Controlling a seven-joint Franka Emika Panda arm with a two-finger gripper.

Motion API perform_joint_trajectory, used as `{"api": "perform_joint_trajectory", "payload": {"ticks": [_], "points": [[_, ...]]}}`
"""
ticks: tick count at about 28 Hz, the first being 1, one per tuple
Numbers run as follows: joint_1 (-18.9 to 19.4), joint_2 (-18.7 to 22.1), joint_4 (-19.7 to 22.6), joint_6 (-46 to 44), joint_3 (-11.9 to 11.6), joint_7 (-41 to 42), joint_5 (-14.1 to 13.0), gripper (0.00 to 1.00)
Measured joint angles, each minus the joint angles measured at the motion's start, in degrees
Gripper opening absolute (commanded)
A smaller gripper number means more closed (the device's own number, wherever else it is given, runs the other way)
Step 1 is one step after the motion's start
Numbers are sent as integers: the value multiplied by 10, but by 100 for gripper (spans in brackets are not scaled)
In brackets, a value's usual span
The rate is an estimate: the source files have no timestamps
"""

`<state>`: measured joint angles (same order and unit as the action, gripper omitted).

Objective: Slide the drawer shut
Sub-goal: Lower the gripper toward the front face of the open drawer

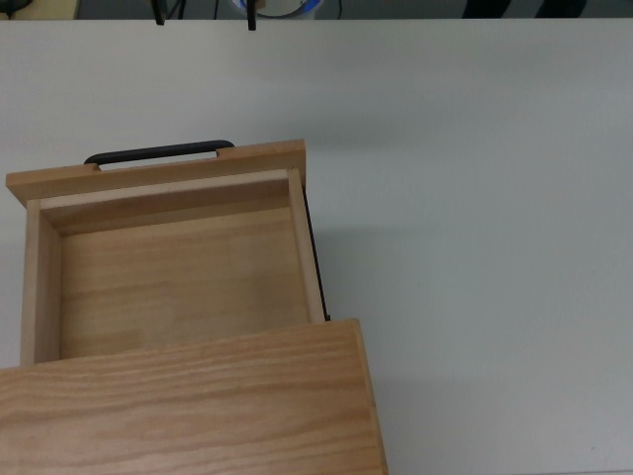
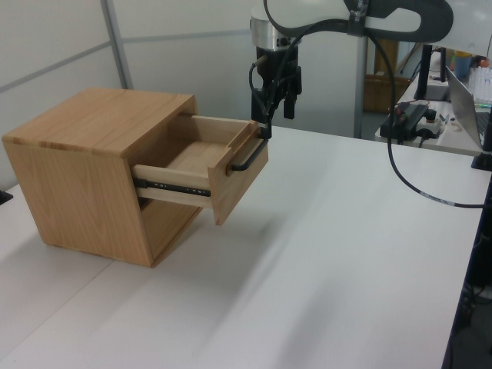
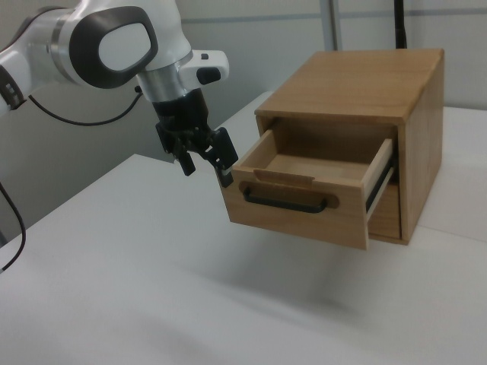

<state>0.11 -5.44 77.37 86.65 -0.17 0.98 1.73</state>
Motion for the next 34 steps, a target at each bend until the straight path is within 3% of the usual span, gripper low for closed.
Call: {"api": "perform_joint_trajectory", "payload": {"ticks": [1,22,31,34], "points": [[0,0,0,0,0,0,0,0],[1,-5,2,0,1,0,0,0],[1,-27,8,0,2,0,1,0],[1,-42,9,0,2,0,15,0]]}}
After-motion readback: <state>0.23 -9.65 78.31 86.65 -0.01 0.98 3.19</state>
